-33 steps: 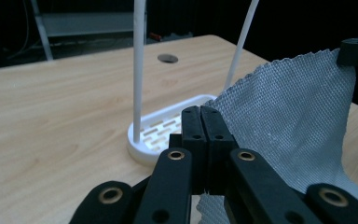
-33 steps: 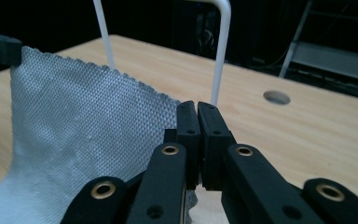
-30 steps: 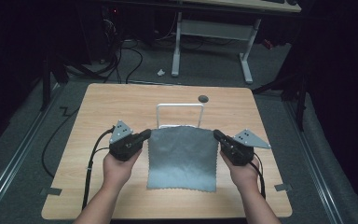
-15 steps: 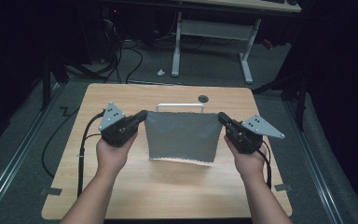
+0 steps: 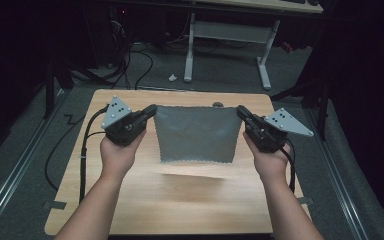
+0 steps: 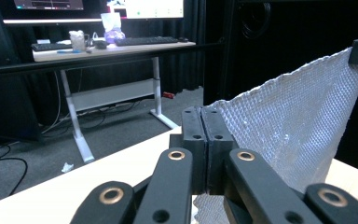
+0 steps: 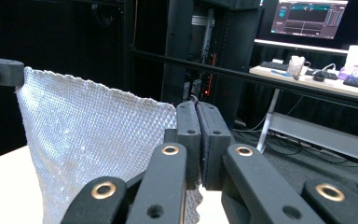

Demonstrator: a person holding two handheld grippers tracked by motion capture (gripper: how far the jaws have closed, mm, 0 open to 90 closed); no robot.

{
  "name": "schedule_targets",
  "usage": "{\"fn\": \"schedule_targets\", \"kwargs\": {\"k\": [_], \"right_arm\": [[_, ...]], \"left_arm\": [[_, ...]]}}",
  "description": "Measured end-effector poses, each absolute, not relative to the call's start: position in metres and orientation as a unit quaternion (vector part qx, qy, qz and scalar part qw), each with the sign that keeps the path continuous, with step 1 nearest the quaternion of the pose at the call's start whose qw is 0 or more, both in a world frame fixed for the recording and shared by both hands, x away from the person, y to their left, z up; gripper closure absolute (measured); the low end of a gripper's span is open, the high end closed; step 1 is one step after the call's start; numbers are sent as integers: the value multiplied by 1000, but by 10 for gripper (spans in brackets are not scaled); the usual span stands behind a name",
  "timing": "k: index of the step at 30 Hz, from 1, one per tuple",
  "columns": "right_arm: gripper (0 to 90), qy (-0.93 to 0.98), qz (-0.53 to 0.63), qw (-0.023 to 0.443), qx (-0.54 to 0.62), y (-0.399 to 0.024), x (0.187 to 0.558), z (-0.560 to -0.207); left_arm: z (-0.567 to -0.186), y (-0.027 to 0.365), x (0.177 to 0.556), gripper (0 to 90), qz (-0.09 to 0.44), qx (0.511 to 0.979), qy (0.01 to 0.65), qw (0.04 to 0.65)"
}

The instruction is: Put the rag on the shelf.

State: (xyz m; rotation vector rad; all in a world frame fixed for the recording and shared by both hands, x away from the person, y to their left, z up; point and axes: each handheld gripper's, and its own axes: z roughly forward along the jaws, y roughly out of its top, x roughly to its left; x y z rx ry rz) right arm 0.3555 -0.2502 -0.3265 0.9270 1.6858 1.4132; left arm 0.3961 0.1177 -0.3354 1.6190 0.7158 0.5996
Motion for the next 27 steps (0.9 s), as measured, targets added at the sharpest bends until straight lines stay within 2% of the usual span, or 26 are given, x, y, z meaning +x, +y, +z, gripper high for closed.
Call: {"fn": "schedule_targets", "kwargs": {"k": [12,27], "right_arm": [[894,661,538,365,374,-243,384,-323],[894,654,541,356,392,-244,449,-313]], "left_arm": [[-323,116,424,894,293,709,308,563],[-312,108,479,894,312,707,330,542]]}}
